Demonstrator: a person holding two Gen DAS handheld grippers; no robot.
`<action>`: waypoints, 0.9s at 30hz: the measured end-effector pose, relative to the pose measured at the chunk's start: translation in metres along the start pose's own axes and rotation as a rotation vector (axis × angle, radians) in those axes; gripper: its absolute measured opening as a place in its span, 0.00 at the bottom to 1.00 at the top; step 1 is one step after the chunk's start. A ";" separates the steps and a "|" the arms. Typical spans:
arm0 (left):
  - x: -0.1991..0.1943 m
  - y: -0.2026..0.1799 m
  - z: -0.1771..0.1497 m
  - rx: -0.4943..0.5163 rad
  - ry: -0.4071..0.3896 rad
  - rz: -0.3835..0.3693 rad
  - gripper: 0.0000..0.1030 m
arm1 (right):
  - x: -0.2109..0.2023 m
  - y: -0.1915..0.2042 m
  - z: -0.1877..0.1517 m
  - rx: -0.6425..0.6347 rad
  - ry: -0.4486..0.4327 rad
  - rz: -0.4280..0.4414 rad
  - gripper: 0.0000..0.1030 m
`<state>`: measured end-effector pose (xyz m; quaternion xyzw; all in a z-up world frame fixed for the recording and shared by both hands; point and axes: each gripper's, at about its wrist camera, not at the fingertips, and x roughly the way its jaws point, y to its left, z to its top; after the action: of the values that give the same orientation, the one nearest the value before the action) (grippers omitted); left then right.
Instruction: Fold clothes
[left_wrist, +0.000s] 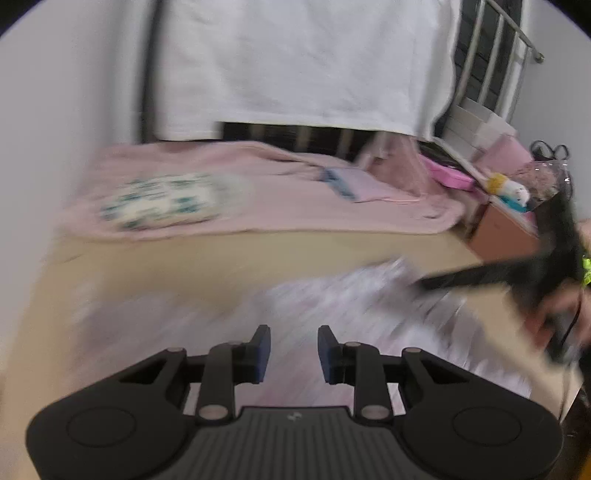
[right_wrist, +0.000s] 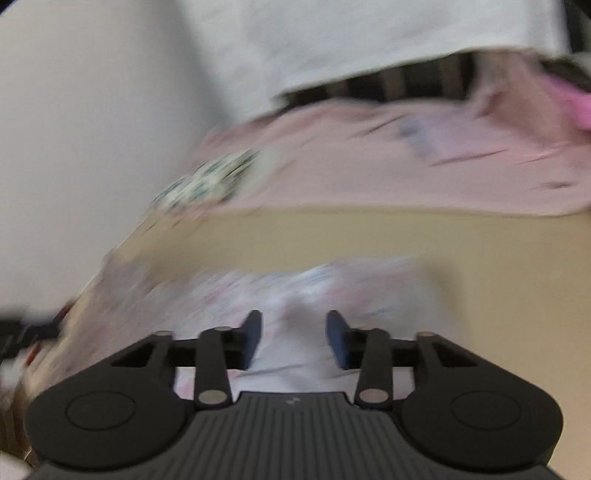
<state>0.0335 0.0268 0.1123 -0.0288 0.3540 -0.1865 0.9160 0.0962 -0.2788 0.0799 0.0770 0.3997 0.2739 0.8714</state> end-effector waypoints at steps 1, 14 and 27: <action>0.029 -0.006 0.010 0.006 0.026 -0.006 0.25 | 0.017 0.002 0.004 0.006 0.020 0.017 0.32; 0.115 0.007 -0.013 -0.115 -0.009 0.049 0.05 | 0.025 -0.053 -0.016 0.026 -0.111 -0.292 0.24; 0.046 -0.020 -0.022 0.005 -0.049 0.074 0.20 | -0.078 0.041 -0.103 -0.329 -0.064 -0.288 0.29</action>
<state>0.0437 -0.0063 0.0705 -0.0181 0.3318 -0.1526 0.9307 -0.0383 -0.2955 0.0759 -0.1153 0.3285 0.2057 0.9146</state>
